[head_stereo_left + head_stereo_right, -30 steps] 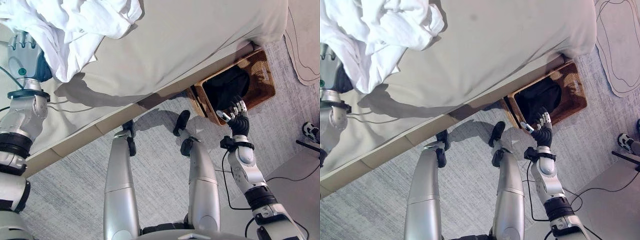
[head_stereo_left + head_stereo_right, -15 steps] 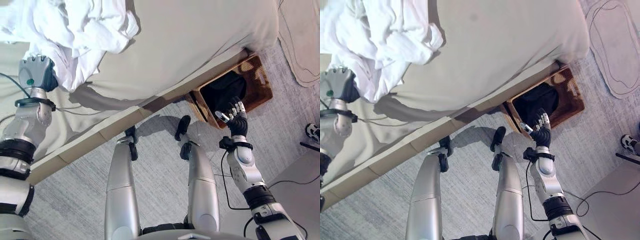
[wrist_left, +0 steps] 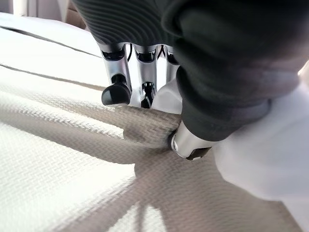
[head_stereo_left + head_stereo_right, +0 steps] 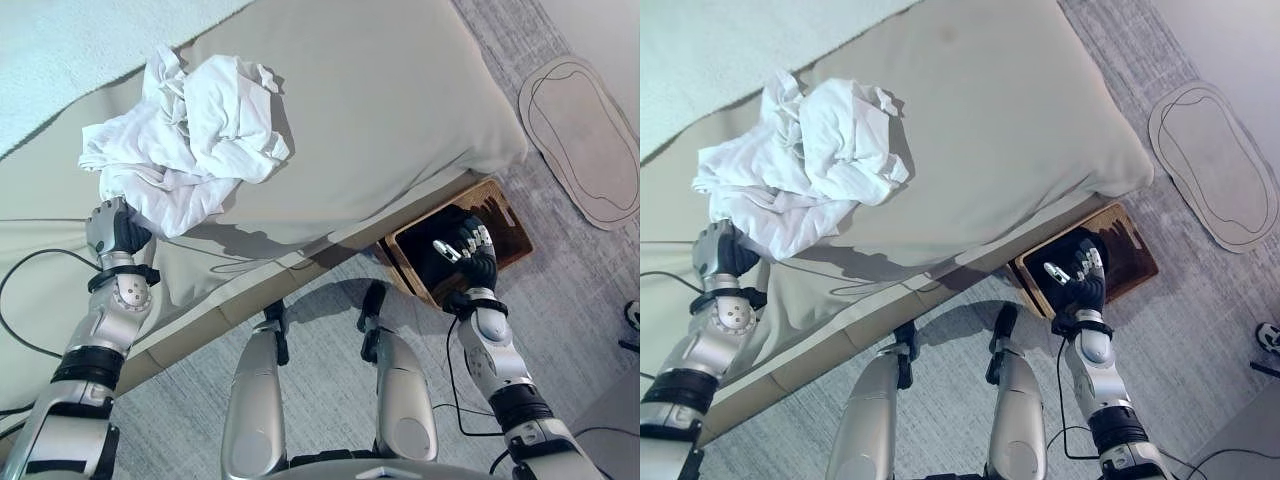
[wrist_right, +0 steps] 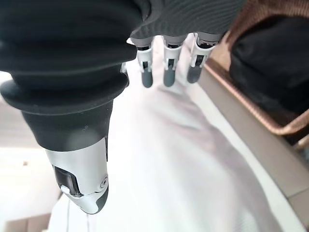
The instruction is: Pick up clothes into the bucket
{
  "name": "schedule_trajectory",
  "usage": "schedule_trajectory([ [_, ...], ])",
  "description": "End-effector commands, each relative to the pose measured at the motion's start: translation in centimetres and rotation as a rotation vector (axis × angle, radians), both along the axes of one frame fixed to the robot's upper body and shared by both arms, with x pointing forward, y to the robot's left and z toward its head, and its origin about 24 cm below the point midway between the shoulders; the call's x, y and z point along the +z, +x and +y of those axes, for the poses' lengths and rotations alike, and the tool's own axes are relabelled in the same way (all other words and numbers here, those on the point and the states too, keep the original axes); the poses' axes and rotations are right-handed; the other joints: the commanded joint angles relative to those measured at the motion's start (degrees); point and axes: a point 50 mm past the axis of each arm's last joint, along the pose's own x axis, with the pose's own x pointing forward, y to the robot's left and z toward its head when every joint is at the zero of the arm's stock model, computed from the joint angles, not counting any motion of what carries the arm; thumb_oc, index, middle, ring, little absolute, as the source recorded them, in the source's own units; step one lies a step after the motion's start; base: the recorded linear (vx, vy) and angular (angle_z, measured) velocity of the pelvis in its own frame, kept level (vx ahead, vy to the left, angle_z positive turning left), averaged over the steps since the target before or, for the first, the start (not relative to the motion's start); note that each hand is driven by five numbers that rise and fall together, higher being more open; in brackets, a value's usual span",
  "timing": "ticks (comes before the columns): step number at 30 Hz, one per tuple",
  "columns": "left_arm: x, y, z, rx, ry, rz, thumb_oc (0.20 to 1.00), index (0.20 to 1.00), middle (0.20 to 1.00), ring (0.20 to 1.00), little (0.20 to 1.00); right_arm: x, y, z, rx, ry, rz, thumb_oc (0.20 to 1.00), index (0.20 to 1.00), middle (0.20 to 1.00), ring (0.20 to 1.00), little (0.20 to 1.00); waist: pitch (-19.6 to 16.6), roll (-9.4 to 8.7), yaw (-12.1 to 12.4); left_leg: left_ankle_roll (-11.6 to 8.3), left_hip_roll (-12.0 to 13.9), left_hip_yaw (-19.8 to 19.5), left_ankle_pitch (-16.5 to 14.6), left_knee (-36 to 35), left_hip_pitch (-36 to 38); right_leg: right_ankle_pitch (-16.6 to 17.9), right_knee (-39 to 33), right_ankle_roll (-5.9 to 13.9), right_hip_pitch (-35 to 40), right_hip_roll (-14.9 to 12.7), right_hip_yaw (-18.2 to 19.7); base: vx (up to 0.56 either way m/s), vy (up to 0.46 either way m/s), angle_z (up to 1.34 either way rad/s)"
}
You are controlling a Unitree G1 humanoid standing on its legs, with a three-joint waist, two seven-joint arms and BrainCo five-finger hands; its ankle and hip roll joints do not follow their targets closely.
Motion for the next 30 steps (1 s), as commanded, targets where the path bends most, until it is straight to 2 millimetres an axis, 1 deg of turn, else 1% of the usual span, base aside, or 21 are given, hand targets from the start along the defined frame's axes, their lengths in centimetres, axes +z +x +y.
schedule_trajectory([
  [1,1.4,-0.4,-8.1,-0.45,-0.093,-0.177,0.2,0.2,0.2,0.2,0.2,-0.6,-1.5,-1.9,-0.034,-0.108,0.034,1.0,1.0,1.0,1.0,1.0,-6.36,2.73,-0.3,-3.32,1.78,-3.59,4.14,-5.5,1.39,4.31,-3.81,5.95,5.24,-3.42,0.11,0.06,-0.041,0.11],
  [3,2.2,-1.2,-9.0,-0.524,-0.161,-0.224,0.2,0.2,0.2,0.2,0.2,-0.8,-1.5,-1.9,-0.017,-0.159,0.057,1.0,1.0,1.0,1.0,1.0,-7.6,2.92,0.13,-3.85,1.98,-3.38,5.07,-8.03,4.17,4.7,-6.19,6.07,8.03,-2.78,-0.48,0.09,-0.072,0.05],
  [4,2.6,-1.9,-9.6,-0.571,-0.216,-0.244,0.2,0.2,0.2,0.2,0.2,-0.5,-1.4,-1.8,-0.002,-0.221,0.057,1.0,1.0,1.0,1.0,1.0,-8.5,3.11,0.36,-4.15,2.33,-3.33,5.86,-9.99,6.58,5.07,-8.06,6.1,10.06,-2.18,-0.67,0.08,-0.067,0.03],
  [5,2.6,-1.9,-9.6,-0.571,-0.217,-0.243,0.2,0.2,0.2,0.2,0.2,-0.5,-1.4,-1.8,-0.001,-0.222,0.057,1.0,1.0,1.0,1.0,1.0,-8.43,3.12,0.33,-4.17,2.34,-3.33,5.91,-10.12,6.78,5.11,-8.16,6.09,10.23,-2.15,-0.7,0.07,-0.081,0.02],
  [8,3.7,-2.6,-11.0,-0.676,-0.281,-0.284,0.2,0.2,0.2,0.2,0.2,0.3,-0.7,-1.4,0.04,-0.373,0.051,1.0,1.0,1.0,1.0,1.0,-9.74,3.31,0.66,-4.58,3.05,-2.69,6.78,-12.64,10.09,5.55,-10.35,6.13,12.81,-1.44,-1.12,0.06,-0.066,0.01],
  [9,4.3,-2.9,-11.6,-0.728,-0.321,-0.299,0.2,0.2,0.2,0.2,0.2,0.9,-0.3,-1.0,0.076,-0.478,0.047,1.0,1.0,1.0,1.0,1.0,-10.62,3.42,0.62,-4.75,3.32,-2.23,7.06,-13.78,11.89,5.74,-11.36,6.2,14.1,-1.07,-1.29,0.07,-0.048,0.04],
  [10,4.3,-2.9,-11.6,-0.728,-0.321,-0.299,0.2,0.2,0.2,0.2,0.2,0.9,-0.3,-1.0,0.076,-0.479,0.046,1.0,1.0,1.0,1.0,1.0,-10.62,3.37,0.57,-4.69,3.22,-2.23,7.38,-13.93,11.8,6.0,-11.51,6.16,14.02,-1.14,-1.3,0.03,-0.026,0.03],
  [11,4.3,-2.9,-11.6,-0.728,-0.321,-0.299,0.2,0.2,0.2,0.2,0.2,0.9,-0.3,-1.0,0.076,-0.479,0.046,1.0,1.0,1.0,1.0,1.0,-10.66,3.35,0.54,-4.67,3.18,-2.23,7.45,-14.01,11.79,6.04,-11.55,6.17,14.0,-1.16,-1.32,0.02,-0.03,0.06],
  [12,5.0,-3.1,-12.7,-0.806,-0.368,-0.312,0.2,0.2,0.2,0.2,0.2,1.6,0.1,-0.8,0.102,-0.553,0.03,1.0,1.0,1.0,1.0,1.0,-11.3,3.51,0.54,-4.81,3.35,-2.11,7.5,-14.48,13.03,5.92,-11.97,6.16,15.14,-0.78,-1.36,0.07,-0.046,0.03],
  [15,6.2,-3.4,-14.2,-0.922,-0.419,-0.328,0.2,0.2,0.2,0.2,0.2,2.5,0.6,-0.4,0.139,-0.677,0.005,1.0,1.0,1.0,1.0,1.0,-12.2,3.94,0.51,-4.92,3.75,-1.73,7.07,-15.08,15.5,5.23,-12.01,6.18,17.21,-0.42,-1.49,0.09,-0.041,-0.05],
  [16,7.3,-3.6,-15.3,-1.001,-0.45,-0.352,0.2,0.2,0.2,0.2,0.2,3.0,0.9,-0.2,0.166,-0.75,-0.006,1.0,1.0,1.0,1.0,1.0,-13.14,4.04,0.36,-4.87,3.69,-1.52,7.17,-15.48,16.58,5.18,-12.24,6.13,18.17,-0.33,-1.64,0.08,-0.026,-0.09],
  [17,7.3,-3.6,-15.3,-1.001,-0.451,-0.352,0.2,0.2,0.2,0.2,0.2,3.0,0.9,-0.2,0.165,-0.751,-0.006,1.0,1.0,1.0,1.0,1.0,-13.04,4.09,0.38,-4.88,3.71,-1.52,7.17,-15.56,16.74,5.16,-12.27,6.14,18.3,-0.31,-1.66,0.1,-0.036,-0.12],
  [18,8.3,-3.9,-16.3,-1.085,-0.498,-0.373,0.2,0.2,0.2,0.2,0.2,3.9,1.1,0.3,0.195,-0.84,-0.045,1.0,1.0,1.0,1.0,1.0,-13.88,4.15,0.21,-4.93,3.99,-1.31,6.88,-15.85,18.11,4.9,-12.57,6.14,19.45,-0.06,-1.58,0.06,-0.024,-0.09],
  [20,8.3,-3.9,-16.3,-1.086,-0.5,-0.372,0.2,0.2,0.2,0.2,0.2,3.9,1.1,0.3,0.194,-0.842,-0.045,1.0,1.0,1.0,1.0,1.0,-13.81,4.19,0.24,-4.94,4.0,-1.28,6.93,-15.99,18.25,4.95,-12.68,6.15,19.56,-0.04,-1.57,0.05,-0.021,-0.09],
  [22,10.1,-4.1,-18.3,-1.253,-0.591,-0.391,0.2,0.2,0.2,0.2,0.2,5.5,1.5,1.4,0.284,-0.995,-0.114,1.0,1.0,1.0,1.0,1.0,-15.73,4.3,-0.08,-5.1,4.44,-0.68,6.63,-16.72,20.49,4.42,-13.1,6.12,21.18,0.45,-1.47,0.09,-0.036,-0.14],
  [23,10.1,-4.1,-18.3,-1.254,-0.593,-0.391,0.2,0.2,0.2,0.2,0.2,5.5,1.5,1.4,0.283,-0.996,-0.114,1.0,1.0,1.0,1.0,1.0,-15.64,4.34,-0.03,-5.11,4.46,-0.65,6.64,-16.8,20.63,4.43,-13.15,6.12,21.29,0.48,-1.47,0.08,-0.036,-0.08],
  [25,11.0,-4.1,-19.7,-1.35,-0.634,-0.379,0.2,0.2,0.2,0.2,0.2,6.0,1.7,2.0,0.323,-1.041,-0.138,1.0,1.0,1.0,1.0,1.0,-16.49,4.39,-0.2,-5.19,4.71,-0.46,6.55,-17.28,21.92,4.14,-13.45,6.11,22.46,0.79,-1.46,0.07,-0.034,-0.04],
  [27,12.1,-4.2,-20.7,-1.425,-0.648,-0.386,0.2,0.2,0.2,0.2,0.2,6.2,1.8,2.6,0.357,-1.043,-0.148,1.0,1.0,1.0,1.0,1.0,-17.32,4.53,-0.46,-5.25,4.88,-0.24,6.43,-17.52,22.83,3.93,-13.68,6.08,23.24,0.97,-1.37,0.08,-0.031,-0.07],
  [28,13.1,-4.2,-21.7,-1.497,-0.671,-0.386,0.2,0.2,0.2,0.2,0.2,6.6,1.9,3.1,0.389,-1.064,-0.167,1.0,1.0,1.0,1.0,1.0,-18.06,4.65,-0.74,-5.27,5.02,-0.15,6.33,-17.8,23.65,3.75,-14.04,6.07,23.93,1.3,-1.23,0.06,-0.027,-0.05],
  [29,13.1,-4.2,-21.7,-1.498,-0.671,-0.386,0.2,0.2,0.2,0.2,0.2,6.6,1.9,3.1,0.388,-1.065,-0.168,1.0,1.0,1.0,1.0,1.0,-17.95,4.68,-0.69,-5.29,5.04,-0.13,6.33,-17.86,23.76,3.76,-14.07,6.07,24.01,1.33,-1.23,0.08,-0.029,-0.02],
  [30,14.0,-4.3,-22.3,-1.536,-0.658,-0.399,0.2,0.2,0.2,0.2,0.2,6.8,1.9,3.6,0.427,-1.06,-0.178,1.0,1.0,1.0,1.0,1.0,-18.57,4.83,-0.93,-5.32,5.12,0.12,6.31,-18.22,24.64,3.56,-14.3,6.0,24.59,1.61,-1.16,0.04,-0.013,0.03],
])
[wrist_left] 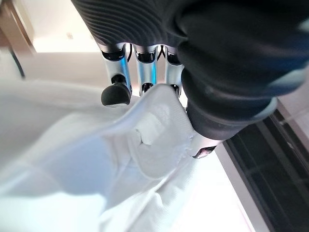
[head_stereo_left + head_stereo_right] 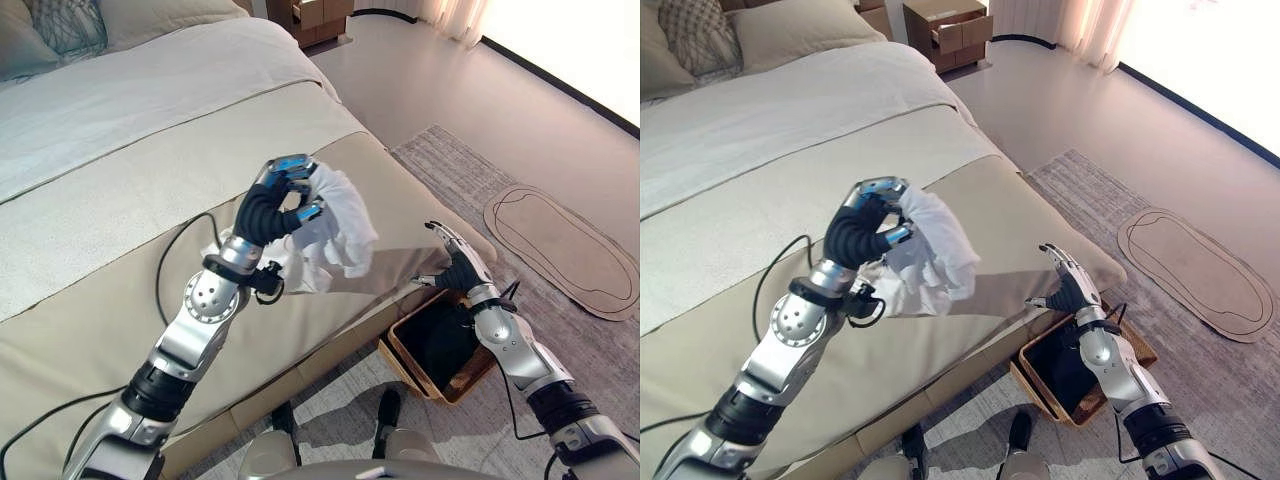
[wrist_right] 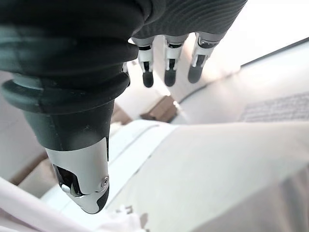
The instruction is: Pick up clothes into the bucket
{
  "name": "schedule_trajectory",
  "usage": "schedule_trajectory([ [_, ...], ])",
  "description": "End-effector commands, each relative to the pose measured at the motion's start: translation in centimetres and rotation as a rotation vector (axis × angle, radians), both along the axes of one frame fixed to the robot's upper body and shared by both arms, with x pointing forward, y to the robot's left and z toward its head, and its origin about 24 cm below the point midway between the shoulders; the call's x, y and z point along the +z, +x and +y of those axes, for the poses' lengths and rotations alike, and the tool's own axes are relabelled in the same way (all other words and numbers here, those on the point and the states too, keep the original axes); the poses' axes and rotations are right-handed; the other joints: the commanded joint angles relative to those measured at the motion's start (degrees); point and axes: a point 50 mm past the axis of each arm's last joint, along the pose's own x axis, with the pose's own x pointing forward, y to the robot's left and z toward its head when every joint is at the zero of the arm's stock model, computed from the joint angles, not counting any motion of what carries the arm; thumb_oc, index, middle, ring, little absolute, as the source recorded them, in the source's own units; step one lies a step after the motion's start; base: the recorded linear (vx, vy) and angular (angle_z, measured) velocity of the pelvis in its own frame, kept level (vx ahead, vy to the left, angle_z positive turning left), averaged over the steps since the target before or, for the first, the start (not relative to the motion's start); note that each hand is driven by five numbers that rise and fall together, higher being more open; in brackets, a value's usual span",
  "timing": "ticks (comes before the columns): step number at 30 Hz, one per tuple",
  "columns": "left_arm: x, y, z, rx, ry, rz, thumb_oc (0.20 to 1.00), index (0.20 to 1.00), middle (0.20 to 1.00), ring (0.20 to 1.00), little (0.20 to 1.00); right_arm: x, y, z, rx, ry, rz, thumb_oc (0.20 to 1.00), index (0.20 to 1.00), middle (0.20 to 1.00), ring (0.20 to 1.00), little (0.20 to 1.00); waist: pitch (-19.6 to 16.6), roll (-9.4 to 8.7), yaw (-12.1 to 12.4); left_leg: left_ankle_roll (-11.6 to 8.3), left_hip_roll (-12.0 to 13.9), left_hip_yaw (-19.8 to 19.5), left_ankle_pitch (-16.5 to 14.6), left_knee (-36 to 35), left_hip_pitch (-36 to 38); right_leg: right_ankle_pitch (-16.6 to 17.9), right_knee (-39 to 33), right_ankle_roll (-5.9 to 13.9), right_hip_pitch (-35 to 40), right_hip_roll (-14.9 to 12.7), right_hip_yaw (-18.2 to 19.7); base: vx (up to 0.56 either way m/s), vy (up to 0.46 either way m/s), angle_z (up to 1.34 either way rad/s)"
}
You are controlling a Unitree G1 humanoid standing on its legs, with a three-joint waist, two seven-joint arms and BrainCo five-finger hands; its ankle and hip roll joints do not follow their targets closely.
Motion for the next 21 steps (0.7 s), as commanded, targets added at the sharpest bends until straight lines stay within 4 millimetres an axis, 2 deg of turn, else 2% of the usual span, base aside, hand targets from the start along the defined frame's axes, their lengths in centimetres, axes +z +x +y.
schedule_trajectory([
  [1,4.5,-1.1,-1.5,-0.141,-0.111,-0.17,0.2,0.2,0.2,0.2,0.2,3.8,1.1,2.3,0.14,-0.008,-0.135,1.0,1.0,1.0,1.0,1.0,-3.27,-0.42,0.28,-2.05,3.09,-1.24,0.65,1.11,0.76,-1.49,3.1,5.3,2.35,-4.54,-0.15,0.06,-0.022,0.02],
  [3,4.8,-1.1,-1.8,-0.153,-0.119,-0.175,0.2,0.2,0.2,0.2,0.2,3.9,1.1,2.6,0.158,0.005,-0.128,1.0,1.0,1.0,1.0,1.0,-3.58,-0.37,0.17,-2.09,3.2,-1.12,0.64,0.99,1.11,-1.58,2.98,5.29,2.71,-4.43,-0.17,0.03,-0.013,-0.03],
  [4,4.9,-0.6,-2.3,-0.175,-0.14,-0.144,0.2,0.2,0.2,0.2,0.2,3.3,0.7,3.0,0.179,0.115,-0.069,1.0,1.0,1.0,1.0,1.0,-4.16,-0.19,-0.23,-2.15,3.32,-0.79,0.65,0.63,2.02,-1.67,2.58,5.22,3.47,-4.2,-0.19,0.04,-0.016,-0.08],
  [12,4.9,-0.2,-3.4,-0.226,-0.179,-0.084,0.2,0.2,0.2,0.2,0.2,2.4,0.8,4.4,0.179,0.262,-0.012,1.0,1.0,1.0,1.0,1.0,-5.33,0.27,-0.71,-2.14,3.65,-0.02,0.5,-0.03,3.92,-1.73,1.77,5.12,4.93,-3.84,-0.01,0.02,-0.013,-0.05],
  [13,4.8,-0.1,-3.5,-0.23,-0.184,-0.071,0.2,0.2,0.2,0.2,0.2,3.9,1.0,5.2,0.191,0.317,-0.066,1.0,1.0,1.0,1.0,1.0,-5.54,0.34,-0.89,-2.13,3.66,0.13,0.48,-0.07,4.07,-1.73,1.71,5.12,4.99,-3.81,-0.01,0.02,0.002,-0.04],
  [15,4.6,0.2,-3.8,-0.232,-0.186,-0.053,0.2,0.2,0.2,0.2,0.2,4.2,0.6,6.4,0.245,0.409,-0.055,1.0,1.0,1.0,1.0,1.0,-5.75,0.39,-1.31,-2.12,3.76,0.67,0.46,-0.33,4.61,-1.77,1.65,5.1,5.25,-3.77,0.05,0.01,0.0,-0.07],
  [16,4.3,0.1,-5.3,-0.29,-0.19,-0.024,0.2,0.2,0.2,0.2,0.2,2.2,1.4,9.1,0.283,0.428,0.034,1.0,1.0,1.0,1.0,1.0,-5.76,0.62,-0.73,-2.15,3.77,0.6,0.25,-0.35,4.98,-2.02,1.69,5.04,5.75,-3.66,-0.11,0.0,-0.006,-0.12],
  [17,4.7,-0.1,-5.7,-0.312,-0.198,-0.039,0.2,0.2,0.2,0.2,0.2,1.3,1.8,9.0,0.26,0.43,0.075,1.0,1.0,1.0,1.0,1.0,-5.91,0.57,-0.7,-2.14,3.63,0.45,0.53,-0.4,4.68,-1.86,1.66,5.0,5.57,-3.77,-0.18,-0.02,0.002,-0.08],
  [18,4.8,-0.2,-5.6,-0.305,-0.2,-0.042,0.2,0.2,0.2,0.2,0.2,4.1,2.1,10.0,0.322,0.556,0.011,1.0,1.0,1.0,1.0,1.0,-6.01,0.68,-0.63,-2.2,3.52,0.35,0.68,-0.47,4.53,-1.81,1.77,4.93,5.48,-3.84,-0.15,-0.02,0.008,-0.04],
  [19,4.8,-0.2,-5.6,-0.305,-0.2,-0.042,0.2,0.2,0.2,0.2,0.2,4.2,2.1,9.9,0.322,0.556,0.011,1.0,1.0,1.0,1.0,1.0,-5.96,0.68,-0.64,-2.2,3.52,0.34,0.68,-0.46,4.54,-1.81,1.77,4.93,5.49,-3.84,-0.16,-0.01,0.013,0.07],
  [20,4.8,0.0,-6.3,-0.312,-0.2,-0.035,0.2,0.2,0.2,0.2,0.2,2.4,1.9,12.3,0.373,0.604,0.111,1.0,1.0,1.0,1.0,1.0,-6.09,0.83,-0.5,-2.19,3.43,0.37,0.7,-0.55,4.69,-1.77,1.77,4.88,5.57,-3.85,-0.21,0.0,0.006,0.11],
  [21,4.8,0.0,-6.3,-0.311,-0.2,-0.036,0.2,0.2,0.2,0.2,0.2,2.4,1.9,12.3,0.374,0.605,0.111,1.0,1.0,1.0,1.0,1.0,-6.04,0.83,-0.54,-2.19,3.43,0.36,0.7,-0.56,4.71,-1.78,1.77,4.89,5.59,-3.85,-0.22,-0.01,0.003,0.08],
])
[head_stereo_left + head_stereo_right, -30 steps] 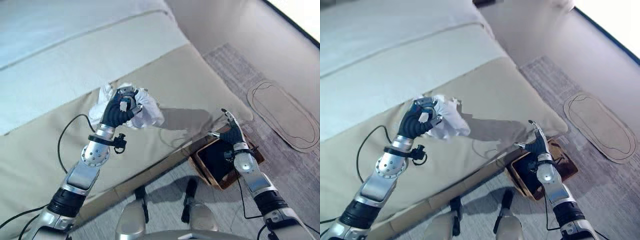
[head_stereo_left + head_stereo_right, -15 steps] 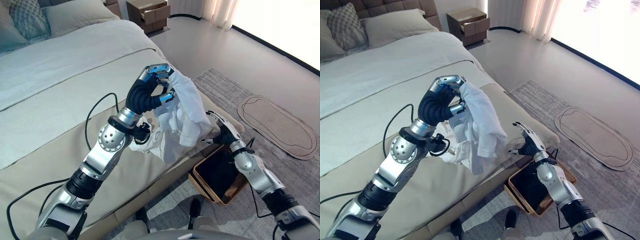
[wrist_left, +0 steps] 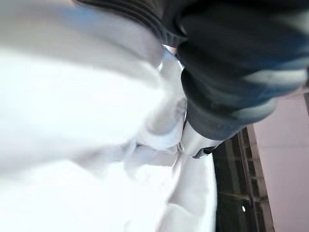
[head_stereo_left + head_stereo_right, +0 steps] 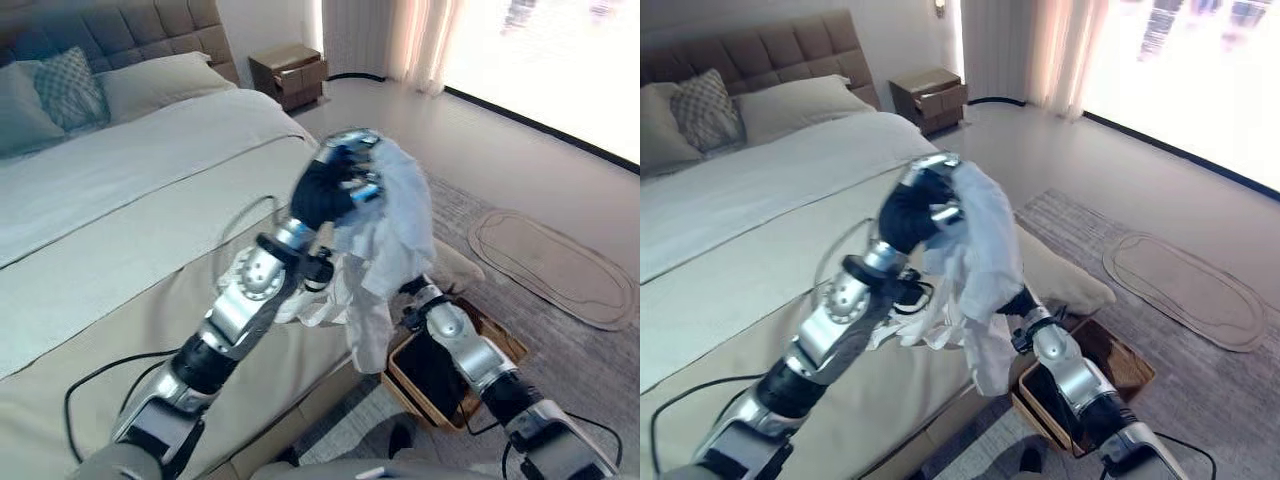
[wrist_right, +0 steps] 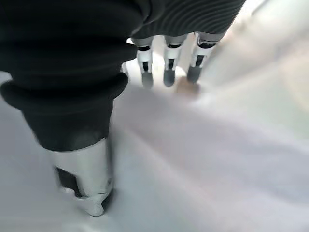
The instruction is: Pick up clothes into the bucket
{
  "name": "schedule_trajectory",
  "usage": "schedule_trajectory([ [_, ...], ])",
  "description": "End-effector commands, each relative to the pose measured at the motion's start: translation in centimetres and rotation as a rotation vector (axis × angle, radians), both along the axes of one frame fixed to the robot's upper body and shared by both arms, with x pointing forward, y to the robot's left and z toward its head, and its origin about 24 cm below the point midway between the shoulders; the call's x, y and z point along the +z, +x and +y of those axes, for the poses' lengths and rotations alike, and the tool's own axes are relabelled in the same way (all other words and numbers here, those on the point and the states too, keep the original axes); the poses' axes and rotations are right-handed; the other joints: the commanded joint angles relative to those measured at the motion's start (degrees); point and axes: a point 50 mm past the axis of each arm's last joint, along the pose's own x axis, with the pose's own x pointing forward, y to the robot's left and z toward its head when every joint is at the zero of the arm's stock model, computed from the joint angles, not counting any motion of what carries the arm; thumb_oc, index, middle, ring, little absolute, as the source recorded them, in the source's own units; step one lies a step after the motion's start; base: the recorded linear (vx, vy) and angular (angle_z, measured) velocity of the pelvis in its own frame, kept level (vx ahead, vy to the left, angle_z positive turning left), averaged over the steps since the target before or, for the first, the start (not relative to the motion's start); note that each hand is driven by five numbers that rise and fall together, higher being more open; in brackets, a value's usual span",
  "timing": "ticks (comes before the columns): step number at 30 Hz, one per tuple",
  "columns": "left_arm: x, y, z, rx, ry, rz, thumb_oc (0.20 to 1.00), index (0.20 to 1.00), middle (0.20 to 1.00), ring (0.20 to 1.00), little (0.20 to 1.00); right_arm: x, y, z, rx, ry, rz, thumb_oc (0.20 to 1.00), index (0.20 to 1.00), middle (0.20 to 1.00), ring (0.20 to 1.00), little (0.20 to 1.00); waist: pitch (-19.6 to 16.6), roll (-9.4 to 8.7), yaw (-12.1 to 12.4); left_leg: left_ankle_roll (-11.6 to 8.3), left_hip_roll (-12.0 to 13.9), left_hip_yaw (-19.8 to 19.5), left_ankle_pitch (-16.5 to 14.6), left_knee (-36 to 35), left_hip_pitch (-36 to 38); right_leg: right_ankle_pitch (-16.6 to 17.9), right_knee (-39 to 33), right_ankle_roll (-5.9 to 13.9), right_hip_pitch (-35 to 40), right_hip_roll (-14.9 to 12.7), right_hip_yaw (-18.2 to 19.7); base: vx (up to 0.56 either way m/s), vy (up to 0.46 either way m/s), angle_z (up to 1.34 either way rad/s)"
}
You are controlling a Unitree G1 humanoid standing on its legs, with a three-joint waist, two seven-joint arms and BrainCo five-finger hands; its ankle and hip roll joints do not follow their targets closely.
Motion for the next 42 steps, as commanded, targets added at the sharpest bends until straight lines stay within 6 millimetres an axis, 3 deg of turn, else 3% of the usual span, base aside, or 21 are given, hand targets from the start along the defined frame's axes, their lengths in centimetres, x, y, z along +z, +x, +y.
schedule_trajectory([
  [1,3.5,0.3,-0.7,-0.022,-0.055,-0.131,0.2,0.2,0.2,0.2,0.2,3.7,1.1,3.8,0.126,0.173,-0.11,1.0,1.0,1.0,1.0,1.0,-0.65,-2.44,1.19,-2.31,3.02,-1.21,0.58,1.61,-0.08,-1.2,1.74,4.95,2.64,-4.35,-1.45,0.0,0.0,0.0],
  [4,3.4,0.4,-0.2,0.01,-0.036,-0.144,0.2,0.2,0.2,0.2,0.2,4.3,0.1,3.4,0.199,0.246,-0.078,1.0,1.0,1.0,1.0,1.0,-0.77,-2.62,1.15,-2.31,2.94,-1.03,0.59,1.49,0.01,-1.2,1.82,4.99,2.56,-4.34,-1.4,0.0,0.0,0.0],
  [5,3.1,0.5,-0.1,0.014,-0.034,-0.131,0.2,0.2,0.2,0.2,0.2,4.3,0.0,3.4,0.217,0.265,-0.066,0.2,0.2,0.2,0.2,0.2,-0.85,-2.63,1.2,-2.31,2.9,-1.04,0.57,1.49,0.07,-1.25,1.82,4.97,2.64,-4.34,-1.44,0.0,0.0,0.0],
  [10,2.6,0.9,0.1,0.029,-0.039,-0.103,0.2,0.2,0.2,0.2,0.2,3.5,0.0,2.6,0.171,0.262,-0.042,0.2,0.2,0.2,0.2,0.2,-0.97,-2.68,1.21,-2.3,2.86,-1.12,0.61,1.41,0.29,-1.2,1.78,5.0,2.94,-4.38,-1.8,0.0,0.0,0.0],
  [18,2.1,1.4,0.4,0.055,-0.056,-0.063,0.2,0.2,0.2,0.2,0.2,2.1,0.1,1.7,0.096,0.414,0.044,0.2,0.2,0.2,0.2,0.2,-1.1,-2.57,1.07,-2.32,2.97,-0.92,0.5,1.6,0.27,-1.13,1.71,4.98,2.91,-4.34,-1.66,0.0,-0.001,-0.01],
  [23,1.3,1.9,1.9,0.14,-0.034,-0.052,0.2,0.2,0.2,0.2,0.2,1.7,-0.3,0.0,0.014,0.519,0.059,0.2,0.2,0.2,0.2,0.2,-1.33,-2.6,0.97,-2.38,3.03,-0.89,0.56,1.43,0.48,-1.23,1.7,4.95,3.12,-4.19,-1.95,0.0,0.0,0.0],
  [32,-1.6,3.2,5.5,0.391,-0.019,0.042,0.2,0.2,0.2,0.2,0.2,2.1,-0.7,-4.1,-0.175,0.825,0.023,0.2,0.2,0.2,0.2,0.2,-1.71,-3.02,1.04,-2.47,3.24,-1.03,0.54,1.16,0.78,-1.46,1.58,4.72,3.52,-3.99,-2.07,0.0,0.0,0.0],
  [33,-2.6,3.5,6.1,0.438,-0.017,0.08,0.884,0.884,0.884,0.884,0.884,2.2,-0.7,-4.7,-0.203,0.856,0.007,0.2,0.2,0.2,0.2,0.2,-1.84,-3.12,1.13,-2.48,3.26,-1.05,0.52,1.1,0.89,-1.47,1.54,4.68,3.65,-3.94,-2.13,0.0,0.0,0.0],
  [34,-2.6,3.5,6.1,0.438,-0.017,0.08,1.0,1.0,1.0,1.0,1.0,2.2,-0.8,-4.7,-0.203,0.856,0.007,0.2,0.2,0.2,0.2,0.2,-1.86,-3.11,1.14,-2.49,3.26,-1.04,0.52,1.09,0.9,-1.47,1.53,4.68,3.67,-3.94,-2.13,0.0,0.0,0.0],
  [42,-6.6,3.5,8.6,0.582,0.011,0.229,1.0,1.0,1.0,1.0,1.0,3.5,-1.0,-6.7,-0.279,0.995,-0.085,0.2,0.2,0.2,0.2,0.2,-1.82,-3.55,1.58,-2.5,3.22,-1.24,0.56,1.06,0.5,-1.44,1.43,4.58,3.62,-3.86,-2.25,0.0,0.0,0.0],
])
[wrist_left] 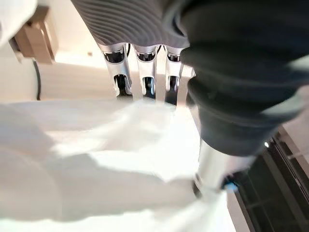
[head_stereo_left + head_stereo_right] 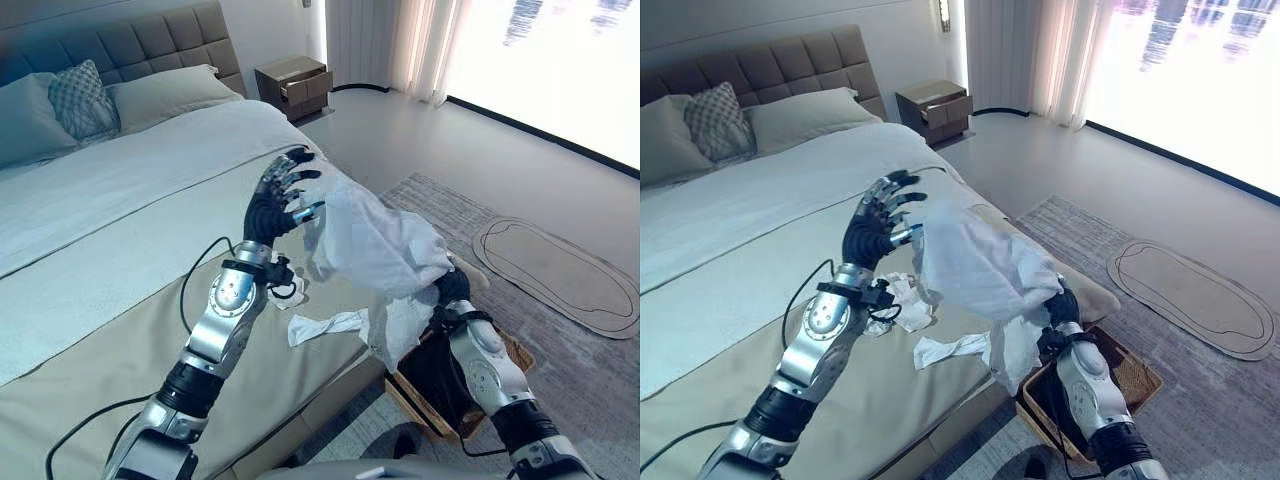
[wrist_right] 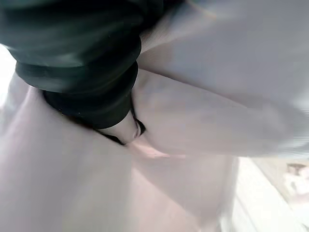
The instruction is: Pick up clothes into the bucket
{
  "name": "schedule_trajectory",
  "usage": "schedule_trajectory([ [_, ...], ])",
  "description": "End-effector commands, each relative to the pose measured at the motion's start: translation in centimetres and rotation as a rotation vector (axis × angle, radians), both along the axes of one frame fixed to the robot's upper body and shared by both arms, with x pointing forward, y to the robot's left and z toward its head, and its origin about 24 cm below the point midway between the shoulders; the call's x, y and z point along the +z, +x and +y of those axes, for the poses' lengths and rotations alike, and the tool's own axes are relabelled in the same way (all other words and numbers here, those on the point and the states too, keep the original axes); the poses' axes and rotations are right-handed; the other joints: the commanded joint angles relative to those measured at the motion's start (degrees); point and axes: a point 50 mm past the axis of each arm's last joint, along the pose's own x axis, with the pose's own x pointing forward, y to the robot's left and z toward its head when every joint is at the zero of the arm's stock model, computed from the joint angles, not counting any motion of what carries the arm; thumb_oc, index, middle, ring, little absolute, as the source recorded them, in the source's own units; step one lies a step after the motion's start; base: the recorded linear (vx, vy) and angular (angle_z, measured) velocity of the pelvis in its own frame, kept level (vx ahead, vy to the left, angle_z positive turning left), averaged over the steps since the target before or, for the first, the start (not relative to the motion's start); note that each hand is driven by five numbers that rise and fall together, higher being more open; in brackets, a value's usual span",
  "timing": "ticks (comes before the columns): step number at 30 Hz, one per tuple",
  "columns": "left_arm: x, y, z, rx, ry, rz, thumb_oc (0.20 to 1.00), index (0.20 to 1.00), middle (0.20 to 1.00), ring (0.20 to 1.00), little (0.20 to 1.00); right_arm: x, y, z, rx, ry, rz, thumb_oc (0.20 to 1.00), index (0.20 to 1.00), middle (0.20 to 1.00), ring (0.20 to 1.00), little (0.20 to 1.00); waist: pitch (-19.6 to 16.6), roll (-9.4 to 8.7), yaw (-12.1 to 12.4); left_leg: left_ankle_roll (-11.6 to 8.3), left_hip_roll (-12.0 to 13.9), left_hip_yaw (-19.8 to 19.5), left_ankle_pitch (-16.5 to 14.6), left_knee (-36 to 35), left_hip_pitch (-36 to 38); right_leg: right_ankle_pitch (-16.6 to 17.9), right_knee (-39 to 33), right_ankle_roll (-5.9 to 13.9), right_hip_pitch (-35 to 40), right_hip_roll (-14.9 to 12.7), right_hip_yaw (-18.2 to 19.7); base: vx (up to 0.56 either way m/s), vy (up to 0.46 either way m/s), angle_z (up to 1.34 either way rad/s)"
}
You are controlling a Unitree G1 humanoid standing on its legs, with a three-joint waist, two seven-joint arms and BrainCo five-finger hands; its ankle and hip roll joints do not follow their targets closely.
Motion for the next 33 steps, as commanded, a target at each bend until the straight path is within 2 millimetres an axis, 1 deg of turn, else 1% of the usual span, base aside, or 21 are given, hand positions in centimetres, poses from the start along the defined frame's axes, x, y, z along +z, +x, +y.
schedule_trajectory([
  [1,0.0,0.9,1.3,0.088,0.033,-0.013,1.0,1.0,1.0,1.0,1.0,5.2,1.1,-0.4,-0.084,0.145,-0.278,0.2,0.2,0.2,0.2,0.2,-0.14,-3.8,1.18,-2.5,3.07,-1.39,0.36,2.05,-0.51,-1.16,1.45,4.39,3.09,-4.07,-1.95,0.0,0.0,0.0],
  [4,-2.6,0.2,2.7,0.14,0.042,0.089,1.0,1.0,1.0,1.0,1.0,6.0,0.9,-1.6,-0.149,0.147,-0.315,0.2,0.2,0.2,0.2,0.2,-0.04,-3.9,1.59,-2.44,3.02,-1.59,0.3,2.16,-0.7,-1.13,1.46,4.37,3.12,-4.08,-2.11,0.0,0.0,0.0],
  [5,-2.6,0.2,2.7,0.14,0.042,0.09,1.0,1.0,1.0,1.0,1.0,6.0,0.9,-1.6,-0.149,0.147,-0.315,0.2,0.2,0.2,0.2,0.2,-0.07,-3.89,1.58,-2.45,3.02,-1.6,0.29,2.17,-0.71,-1.14,1.46,4.37,3.13,-4.07,-2.12,0.0,0.0,0.0],
  [6,-4.1,-0.3,3.6,0.159,0.051,0.149,1.0,1.0,1.0,1.0,1.0,6.7,1.0,-2.4,-0.189,0.159,-0.345,0.2,0.2,0.2,0.2,0.2,0.02,-3.93,1.87,-2.4,3.02,-1.64,0.25,2.27,-0.84,-1.13,1.47,4.37,3.16,-4.09,-2.24,0.0,-0.004,0.03],
  [8,-5.8,-1.0,4.5,0.189,0.061,0.215,1.0,1.0,1.0,1.0,1.0,7.5,1.0,-3.4,-0.236,0.164,-0.38,0.2,0.2,0.2,0.2,0.2,0.11,-4.02,2.27,-2.39,3.02,-1.77,0.24,2.26,-0.93,-1.16,1.43,4.37,3.19,-4.05,-2.28,0.0,0.0,0.0],
  [9,-7.1,-1.6,5.3,0.21,0.071,0.27,1.0,1.0,1.0,1.0,1.0,8.5,1.1,-4.4,-0.279,0.145,-0.416,0.2,0.2,0.2,0.2,0.2,0.13,-4.16,2.58,-2.37,3.02,-1.89,0.23,2.28,-1.06,-1.16,1.39,4.39,3.13,-4.04,-2.34,0.0,0.0,0.0],
  [10,-7.1,-1.6,5.3,0.21,0.071,0.27,1.0,1.0,1.0,1.0,1.0,8.5,1.1,-4.4,-0.279,0.145,-0.416,0.2,0.2,0.2,0.2,0.2,0.12,-4.14,2.58,-2.37,3.03,-1.9,0.22,2.28,-1.07,-1.16,1.39,4.39,3.12,-4.03,-2.34,0.0,0.0,0.0],
  [12,-8.7,-2.3,6.0,0.229,0.071,0.335,1.0,1.0,1.0,1.0,1.0,9.6,1.1,-5.3,-0.319,0.124,-0.453,0.2,0.2,0.2,0.2,0.2,0.2,-4.24,2.96,-2.39,3.02,-2.06,0.2,2.37,-1.25,-1.21,1.36,4.37,3.12,-3.97,-2.43,0.0,0.0,0.0],
  [15,-10.4,-3.5,6.9,0.253,0.067,0.411,1.0,1.0,1.0,1.0,1.0,10.9,1.2,-7.2,-0.397,0.016,-0.472,0.2,0.2,0.2,0.2,0.2,0.24,-4.48,3.49,-2.33,3.02,-2.3,0.18,2.47,-1.5,-1.25,1.47,4.35,3.05,-3.92,-2.46,0.0,-0.003,0.03],
  [16,-10.4,-3.5,6.9,0.253,0.066,0.41,1.0,1.0,1.0,1.0,1.0,10.9,1.2,-7.2,-0.398,0.014,-0.472,0.2,0.2,0.2,0.2,0.2,0.24,-4.42,3.5,-2.33,3.03,-2.3,0.17,2.48,-1.51,-1.26,1.48,4.35,3.03,-3.91,-2.45,0.0,0.0,0.0],
  [17,-11.2,-4.2,7.3,0.261,0.055,0.442,1.0,1.0,1.0,1.0,1.0,12.0,1.2,-8.7,-0.46,-0.092,-0.481,0.2,0.2,0.2,0.2,0.2,0.28,-4.66,3.86,-2.27,3.01,-2.42,0.16,2.55,-1.61,-1.25,1.46,4.36,3.05,-3.82,-2.52,0.0,0.0,0.0],
  [18,-12.1,-4.7,7.5,0.274,0.028,0.481,1.0,1.0,1.0,1.0,1.0,12.8,1.3,-9.6,-0.497,-0.137,-0.49,0.2,0.2,0.2,0.2,0.2,0.46,-4.82,4.2,-2.2,3.02,-2.54,0.15,2.74,-1.8,-1.27,1.53,4.35,2.96,-3.81,-2.58,0.0,0.0,0.0],
  [19,-12.1,-4.7,7.5,0.273,0.027,0.481,1.0,1.0,1.0,1.0,1.0,12.8,1.3,-9.6,-0.497,-0.138,-0.491,0.2,0.2,0.2,0.2,0.2,0.48,-4.76,4.21,-2.2,3.03,-2.54,0.13,2.77,-1.82,-1.28,1.55,4.35,2.94,-3.81,-2.57,0.0,0.0,0.0],
  [21,-13.3,-5.7,7.9,0.29,-0.018,0.534,1.0,1.0,1.0,1.0,1.0,14.2,1.4,-11.0,-0.547,-0.19,-0.514,0.2,0.2,0.2,0.2,0.2,0.82,-5.02,4.72,-2.14,2.98,-2.68,0.17,2.98,-2.18,-1.21,1.63,4.38,2.75,-3.83,-2.62,0.0,0.0,0.0],
  [22,-13.3,-5.7,7.9,0.29,-0.019,0.533,1.0,1.0,1.0,1.0,1.0,14.2,1.4,-11.0,-0.547,-0.19,-0.515,0.2,0.2,0.2,0.2,0.2,0.83,-4.97,4.72,-2.14,2.97,-2.68,0.16,3.0,-2.2,-1.2,1.63,4.38,2.72,-3.83,-2.61,0.0,0.0,0.0],
  [23,-13.8,-6.0,8.2,0.308,-0.03,0.554,1.0,1.0,1.0,1.0,1.0,14.5,1.3,-11.7,-0.575,-0.229,-0.509,0.2,0.2,0.2,0.2,0.2,0.98,-5.14,4.87,-2.13,2.97,-2.75,0.19,3.09,-2.38,-1.21,1.68,4.39,2.63,-3.84,-2.61,0.0,0.0,0.0],
  [25,-14.1,-6.3,8.5,0.33,-0.048,0.569,1.0,1.0,1.0,1.0,1.0,14.6,1.3,-12.3,-0.599,-0.257,-0.5,0.2,0.2,0.2,0.2,0.2,1.3,-5.18,5.03,-2.11,2.88,-2.87,0.15,3.45,-2.81,-1.24,1.85,4.36,2.34,-3.89,-2.52,0.0,0.0,0.0],
  [28,-14.4,-6.9,9.3,0.38,-0.094,0.58,1.0,1.0,1.0,1.0,1.0,14.0,0.9,-12.9,-0.628,-0.333,-0.456,0.2,0.2,0.2,0.2,0.2,2.41,-5.27,5.11,-1.9,2.75,-3.34,-0.09,4.69,-4.05,-1.49,2.57,4.22,1.51,-4.06,-2.23,-0.05,-0.01,0.01],
  [30,-13.8,-6.9,10.4,0.44,-0.14,0.546,1.0,1.0,1.0,1.0,1.0,12.9,0.3,-13.0,-0.646,-0.391,-0.408,0.2,0.2,0.2,0.2,0.2,4.71,-4.97,5.06,-1.53,2.24,-3.81,-0.41,6.39,-6.03,-1.83,4.31,4.06,-0.14,-4.71,-2.05,-0.11,-0.004,0.03],
  [31,-13.8,-6.9,10.4,0.44,-0.139,0.546,1.0,1.0,1.0,1.0,1.0,12.9,0.3,-13.0,-0.647,-0.391,-0.407,0.2,0.2,0.2,0.2,0.2,4.62,-5.03,5.02,-1.5,2.22,-3.87,-0.54,6.71,-6.34,-1.95,4.58,4.07,-0.4,-4.78,-2.03,-0.14,0.003,0.04],
  [33,-12.8,-6.6,11.1,0.481,-0.161,0.495,1.0,1.0,1.0,1.0,1.0,12.2,0.1,-12.8,-0.657,-0.406,-0.381,0.2,0.2,0.2,0.2,0.2,7.53,-4.58,4.87,-1.08,1.81,-4.58,-0.84,8.93,-9.11,-2.43,7.38,3.87,-3.19,-5.73,-1.78,-0.19,0.018,0.06],
])
